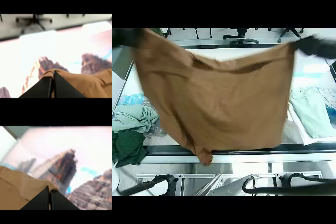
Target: Fold the shirts.
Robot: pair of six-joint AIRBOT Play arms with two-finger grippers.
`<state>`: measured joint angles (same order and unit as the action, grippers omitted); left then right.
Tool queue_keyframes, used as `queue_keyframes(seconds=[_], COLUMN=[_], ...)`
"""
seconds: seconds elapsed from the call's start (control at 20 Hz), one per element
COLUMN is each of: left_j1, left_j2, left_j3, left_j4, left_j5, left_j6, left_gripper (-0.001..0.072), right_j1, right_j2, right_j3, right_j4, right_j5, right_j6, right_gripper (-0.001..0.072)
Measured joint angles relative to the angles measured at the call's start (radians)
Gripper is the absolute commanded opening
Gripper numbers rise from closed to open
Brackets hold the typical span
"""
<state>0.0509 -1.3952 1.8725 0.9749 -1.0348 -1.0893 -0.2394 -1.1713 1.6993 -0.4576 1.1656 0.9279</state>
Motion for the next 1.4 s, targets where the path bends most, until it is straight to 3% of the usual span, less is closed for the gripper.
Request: queue_keyframes(seconds=[0.25,0.3,0.35,0.4,0.45,0.6,0.8,1.0,1.15,1.4], left_j1=[-0.100,-0.106,-0.111,-0.114,-0.113,-0.081,0.031,0.157,0.246,0.311], left_j2=[-0.294,-0.335,-0.367,-0.390,-0.402,-0.404,-0.346,-0.205,-0.066,0.034], left_j3=[-0.007,-0.007,-0.008,-0.009,-0.006,0.043,0.086,-0.168,-0.517,-0.953], left_j4=[0.114,0.122,0.130,0.136,0.137,0.144,0.147,0.150,0.151,0.089], left_j5=[0.170,0.192,0.203,0.204,0.202,0.095,-0.201,-0.407,-0.409,-0.232], left_j6=[-0.001,-0.002,-0.005,-0.008,-0.009,-0.049,-0.153,-0.222,-0.247,-0.225], left_gripper=[0.0012,0.0022,0.0222,0.0548,0.0640,0.0639,0.0638,0.0639,0.0639,0.0638], right_j1=[0.074,0.079,0.082,0.084,0.084,0.047,-0.054,-0.169,-0.242,-0.284], right_j2=[-0.259,-0.298,-0.335,-0.365,-0.381,-0.380,-0.302,-0.230,-0.201,-0.189], right_j3=[-0.033,-0.035,-0.037,-0.039,-0.039,-0.038,-0.051,-0.155,-0.249,-0.330], right_j4=[-0.099,-0.105,-0.114,-0.121,-0.122,-0.143,-0.231,-0.297,-0.316,-0.326], right_j5=[-0.220,-0.246,-0.267,-0.281,-0.286,-0.239,-0.037,0.122,0.166,0.193], right_j6=[-0.003,-0.005,-0.005,-0.005,-0.005,-0.006,0.022,0.042,0.045,0.040], right_gripper=[0.0021,0.0102,0.0269,0.0328,0.0327,0.0326,0.0325,0.0326,0.0326,0.0326])
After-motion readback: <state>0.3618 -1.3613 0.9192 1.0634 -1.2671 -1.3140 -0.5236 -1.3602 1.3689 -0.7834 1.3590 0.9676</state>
